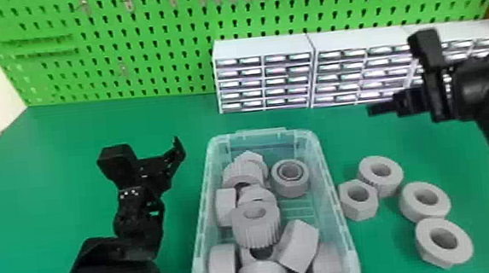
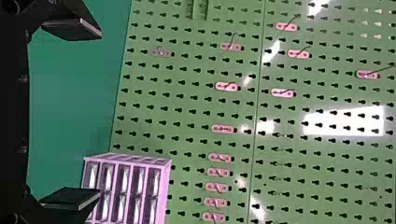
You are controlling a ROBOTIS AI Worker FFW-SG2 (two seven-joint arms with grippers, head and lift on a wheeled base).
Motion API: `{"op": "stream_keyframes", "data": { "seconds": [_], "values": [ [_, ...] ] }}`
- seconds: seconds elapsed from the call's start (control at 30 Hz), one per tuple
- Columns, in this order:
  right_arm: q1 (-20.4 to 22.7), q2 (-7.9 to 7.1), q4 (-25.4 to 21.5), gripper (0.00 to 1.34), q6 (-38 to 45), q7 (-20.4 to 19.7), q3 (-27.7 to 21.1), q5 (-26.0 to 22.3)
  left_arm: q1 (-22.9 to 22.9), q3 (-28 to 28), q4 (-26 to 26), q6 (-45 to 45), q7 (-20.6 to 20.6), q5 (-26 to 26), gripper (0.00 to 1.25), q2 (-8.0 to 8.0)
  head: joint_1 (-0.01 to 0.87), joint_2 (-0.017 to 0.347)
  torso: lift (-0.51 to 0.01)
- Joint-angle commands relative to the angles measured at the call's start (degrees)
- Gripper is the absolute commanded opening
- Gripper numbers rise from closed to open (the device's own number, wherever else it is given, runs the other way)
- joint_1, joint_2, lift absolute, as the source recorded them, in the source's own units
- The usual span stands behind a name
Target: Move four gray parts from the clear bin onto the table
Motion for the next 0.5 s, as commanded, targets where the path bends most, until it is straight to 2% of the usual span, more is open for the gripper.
{"op": "stream_keyframes", "data": {
  "seconds": [0.0, 0.23, 0.47],
  "values": [
    [2.22, -0.04, -8.44, 0.86, 0.01, -1.31, -1.67, -3.82, 0.1, 0.01, 0.0, 0.0, 0.01, 0.0, 1.15, 0.0, 0.693, 0.072, -0.052],
    [6.7, -0.12, -21.18, 0.86, -0.25, -8.08, -3.78, -10.77, 0.1, -0.34, 0.0, 0.0, 0.01, 0.0, 1.15, -0.09, 0.693, 0.072, -0.052],
    [11.62, 0.05, -30.59, 0.86, -2.54, -11.51, -5.36, -12.96, 0.19, -0.34, 0.0, 0.0, 0.01, -0.17, 1.15, -0.35, 0.693, 0.072, -0.052]
  ]
}}
